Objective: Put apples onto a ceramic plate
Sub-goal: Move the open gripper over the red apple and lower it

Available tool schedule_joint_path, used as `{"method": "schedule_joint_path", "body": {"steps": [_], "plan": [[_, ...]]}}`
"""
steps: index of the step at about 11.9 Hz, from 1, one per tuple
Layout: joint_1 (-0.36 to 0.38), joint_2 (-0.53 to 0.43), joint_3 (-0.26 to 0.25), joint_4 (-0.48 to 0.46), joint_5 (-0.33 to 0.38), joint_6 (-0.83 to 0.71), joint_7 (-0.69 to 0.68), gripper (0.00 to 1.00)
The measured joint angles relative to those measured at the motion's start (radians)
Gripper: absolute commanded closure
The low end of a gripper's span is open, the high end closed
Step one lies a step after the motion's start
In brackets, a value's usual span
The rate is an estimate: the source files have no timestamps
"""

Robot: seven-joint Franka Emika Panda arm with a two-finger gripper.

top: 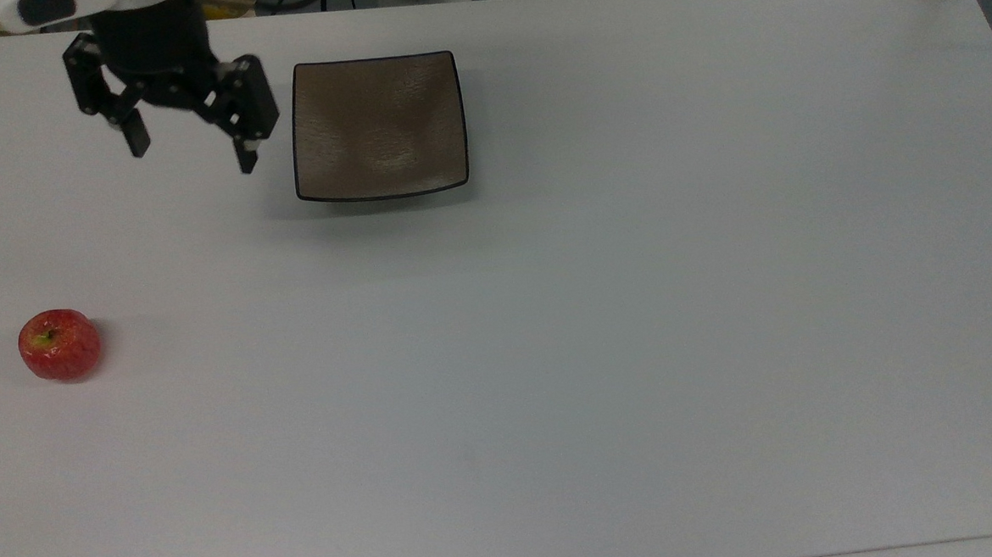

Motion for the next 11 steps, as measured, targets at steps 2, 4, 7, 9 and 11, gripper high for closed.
{"method": "schedule_joint_path", "body": {"steps": [2, 4, 7, 9, 11], "plan": [[-0.043, 0.055, 0.0, 0.028, 0.001, 0.084, 0.078, 0.0], [-0.08, 0.088, 0.0, 0.034, 0.001, 0.181, 0.122, 0.0], [-0.148, 0.137, 0.001, 0.034, 0.01, 0.333, 0.198, 0.0], [-0.195, 0.189, 0.001, 0.034, 0.015, 0.415, 0.243, 0.0], [-0.221, 0.247, 0.002, 0.034, 0.015, 0.481, 0.261, 0.0]]}}
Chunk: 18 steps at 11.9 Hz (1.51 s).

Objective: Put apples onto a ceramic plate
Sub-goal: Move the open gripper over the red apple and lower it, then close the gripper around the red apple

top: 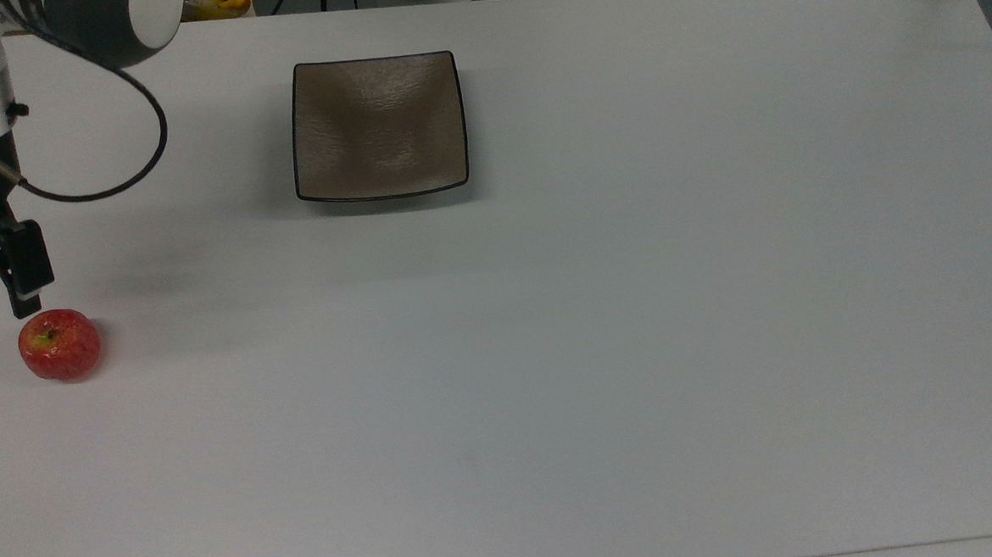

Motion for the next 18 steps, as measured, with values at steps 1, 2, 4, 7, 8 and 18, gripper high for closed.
{"method": "schedule_joint_path", "body": {"steps": [1, 2, 4, 7, 8, 18], "plan": [[-0.009, 0.028, 0.0, 0.0, 0.0, 0.024, 0.002, 0.0], [-0.017, 0.051, 0.0, 0.0, 0.0, 0.046, 0.003, 0.0], [-0.025, 0.085, 0.0, -0.001, 0.0, 0.069, 0.003, 0.0], [-0.031, 0.124, 0.0, -0.003, 0.0, 0.07, 0.003, 0.0], [-0.034, 0.131, 0.0, -0.003, 0.0, 0.073, 0.003, 0.0], [-0.036, 0.176, 0.003, -0.064, -0.005, 0.173, -0.001, 0.03]]}}
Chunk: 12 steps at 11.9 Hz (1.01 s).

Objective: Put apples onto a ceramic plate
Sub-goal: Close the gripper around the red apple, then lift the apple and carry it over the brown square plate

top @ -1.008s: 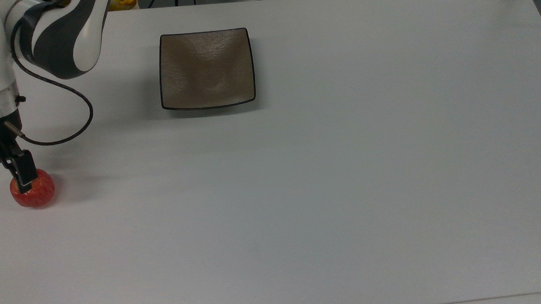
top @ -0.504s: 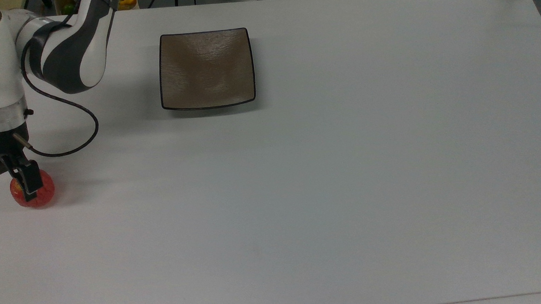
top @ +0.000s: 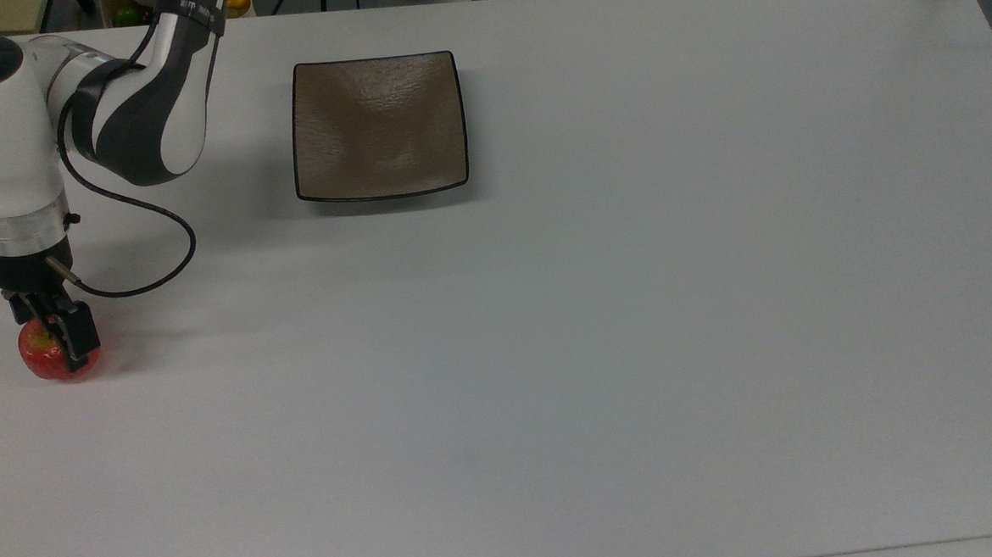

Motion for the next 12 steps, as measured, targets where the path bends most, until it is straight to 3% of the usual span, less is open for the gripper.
{"method": "schedule_joint_path", "body": {"steps": [1, 3, 4, 12], "plan": [[0.0, 0.001, 0.0, -0.01, -0.002, 0.006, -0.004, 0.2], [0.0, 0.003, 0.0, -0.025, -0.003, 0.015, -0.024, 0.76], [0.0, 0.003, 0.0, -0.029, -0.003, 0.016, -0.036, 0.95], [0.002, -0.028, 0.001, -0.017, -0.004, 0.031, -0.046, 0.98]]}}
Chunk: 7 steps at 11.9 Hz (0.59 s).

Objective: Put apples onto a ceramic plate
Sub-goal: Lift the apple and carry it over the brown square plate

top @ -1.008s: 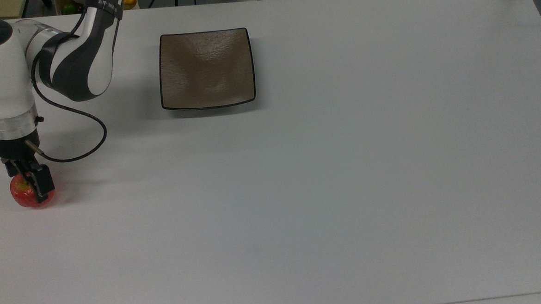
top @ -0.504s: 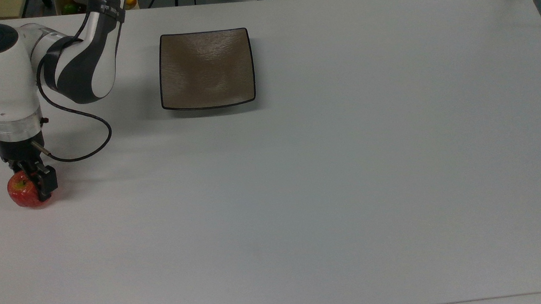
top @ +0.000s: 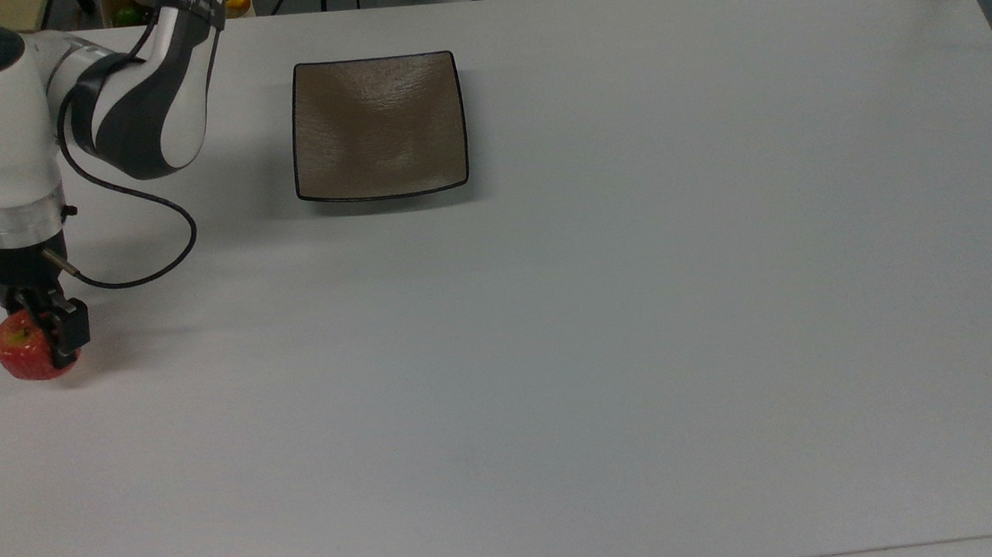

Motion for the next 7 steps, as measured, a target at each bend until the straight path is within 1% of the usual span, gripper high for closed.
{"method": "schedule_joint_path", "body": {"steps": [1, 2, 3, 5, 6, 7], "plan": [[0.005, -0.034, 0.004, 0.002, 0.0, 0.0, 0.0, 0.98], [0.025, -0.105, 0.013, -0.012, 0.0, -0.001, 0.0, 0.98], [0.043, -0.15, 0.015, -0.026, 0.0, -0.031, 0.0, 0.98], [0.09, -0.247, 0.021, -0.03, 0.0, -0.174, 0.0, 0.98], [0.126, -0.326, 0.026, -0.043, 0.0, -0.278, 0.0, 0.98], [0.139, -0.387, 0.045, -0.071, 0.001, -0.343, -0.012, 0.98]]}}
